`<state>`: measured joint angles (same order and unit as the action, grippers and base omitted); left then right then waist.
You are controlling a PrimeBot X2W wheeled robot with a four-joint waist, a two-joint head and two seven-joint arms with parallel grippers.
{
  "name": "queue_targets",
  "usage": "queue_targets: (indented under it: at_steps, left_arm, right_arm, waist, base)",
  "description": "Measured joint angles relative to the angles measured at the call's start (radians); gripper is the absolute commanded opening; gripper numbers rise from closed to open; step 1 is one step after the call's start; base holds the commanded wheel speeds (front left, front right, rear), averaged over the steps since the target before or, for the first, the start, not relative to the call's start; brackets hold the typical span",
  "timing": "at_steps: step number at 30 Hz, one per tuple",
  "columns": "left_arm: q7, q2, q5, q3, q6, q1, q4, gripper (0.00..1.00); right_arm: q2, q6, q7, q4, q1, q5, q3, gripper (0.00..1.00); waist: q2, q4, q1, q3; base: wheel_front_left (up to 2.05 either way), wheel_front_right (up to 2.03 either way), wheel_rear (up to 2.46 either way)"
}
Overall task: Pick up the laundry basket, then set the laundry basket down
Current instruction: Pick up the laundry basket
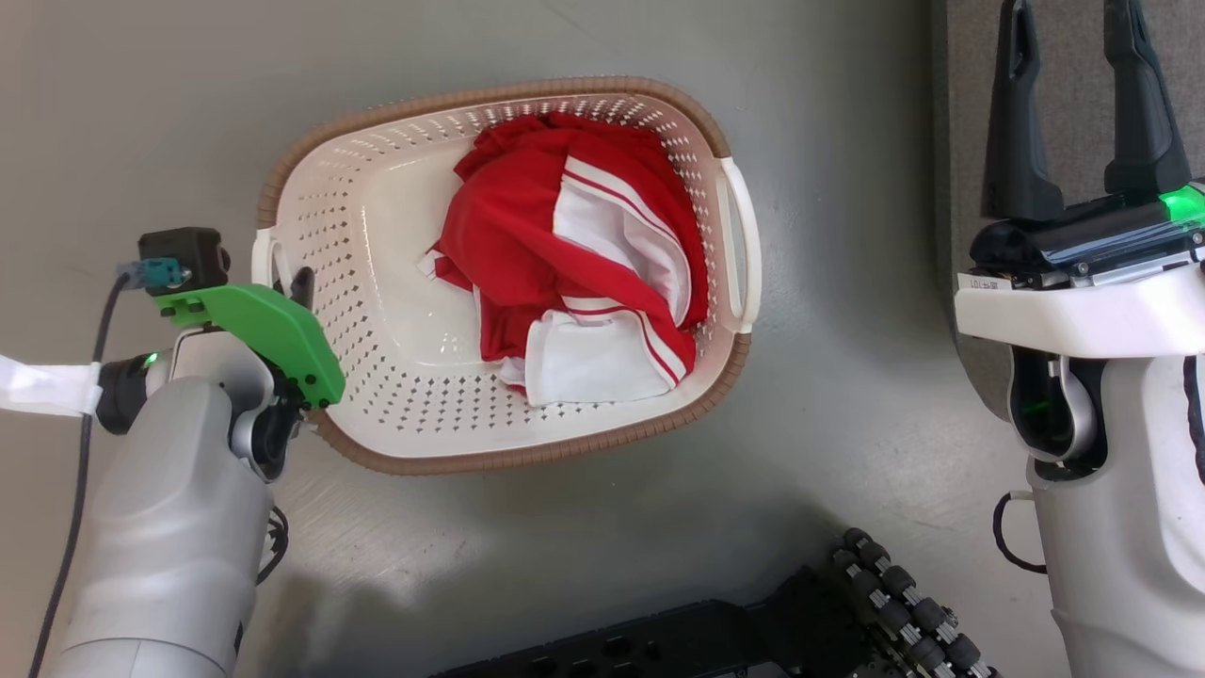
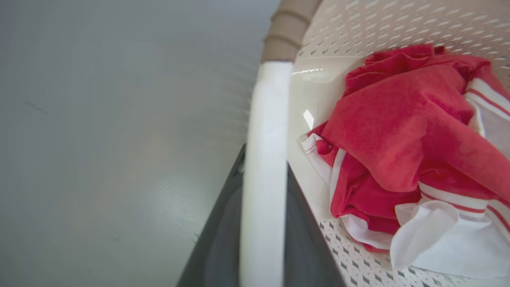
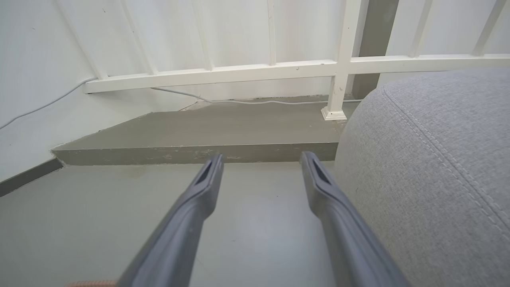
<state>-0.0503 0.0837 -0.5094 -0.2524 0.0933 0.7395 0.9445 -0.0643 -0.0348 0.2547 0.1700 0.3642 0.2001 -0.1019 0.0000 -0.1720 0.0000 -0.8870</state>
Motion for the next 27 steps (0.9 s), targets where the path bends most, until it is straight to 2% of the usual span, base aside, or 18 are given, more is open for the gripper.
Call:
queue_targets:
  at_steps: [13,27]
  left_arm:
    - [0.020,0.003,-0.025,0.018,0.005,0.065,0.055,0.00]
    - [0.055,0.030,0.006,-0.031,0.014,0.124,0.104,0.00]
  right_arm:
    - [0.003,-0.002,0.000,-0.001,0.000,0.000,0.006,1.00]
    - [0.007,-0.010,0.000,-0.004,0.000,0.002,0.011,1.00]
  waist:
    - [0.0000,0.003,0.0000,0.003]
    - [0.0000,0.001,0.0000,0.010]
  base:
    - [0.00,0.00,0.00]
    - [0.00,0.00,0.00]
